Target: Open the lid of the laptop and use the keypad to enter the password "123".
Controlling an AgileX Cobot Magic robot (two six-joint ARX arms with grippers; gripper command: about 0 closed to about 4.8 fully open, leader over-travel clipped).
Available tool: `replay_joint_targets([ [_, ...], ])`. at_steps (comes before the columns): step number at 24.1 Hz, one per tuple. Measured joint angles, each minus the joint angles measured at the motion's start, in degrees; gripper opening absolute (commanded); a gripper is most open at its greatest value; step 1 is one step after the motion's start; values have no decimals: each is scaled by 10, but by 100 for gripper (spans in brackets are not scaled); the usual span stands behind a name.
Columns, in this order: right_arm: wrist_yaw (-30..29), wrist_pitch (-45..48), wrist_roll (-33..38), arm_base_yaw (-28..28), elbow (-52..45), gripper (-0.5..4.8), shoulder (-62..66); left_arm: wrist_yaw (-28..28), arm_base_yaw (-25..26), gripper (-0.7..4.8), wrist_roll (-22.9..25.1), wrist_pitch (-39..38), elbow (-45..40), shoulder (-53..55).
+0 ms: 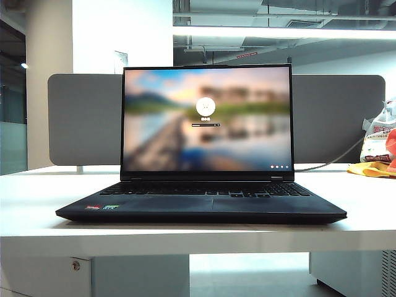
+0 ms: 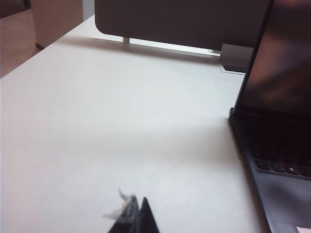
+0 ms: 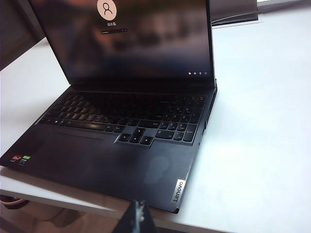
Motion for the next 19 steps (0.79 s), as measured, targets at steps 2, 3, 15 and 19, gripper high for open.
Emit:
replay_joint_targets([
  [2,0,0,0,0,0,-1,0,-5,0,-5,0,0,0,0],
  [3,0,0,0,0,0,-1,0,-7,0,-5,0,0,0,0],
  [15,0,0,0,0,0,-1,0,-6,0,-5,0,0,0,0],
  [19,0,0,0,0,0,-1,0,-6,0,-5,0,0,0,0],
])
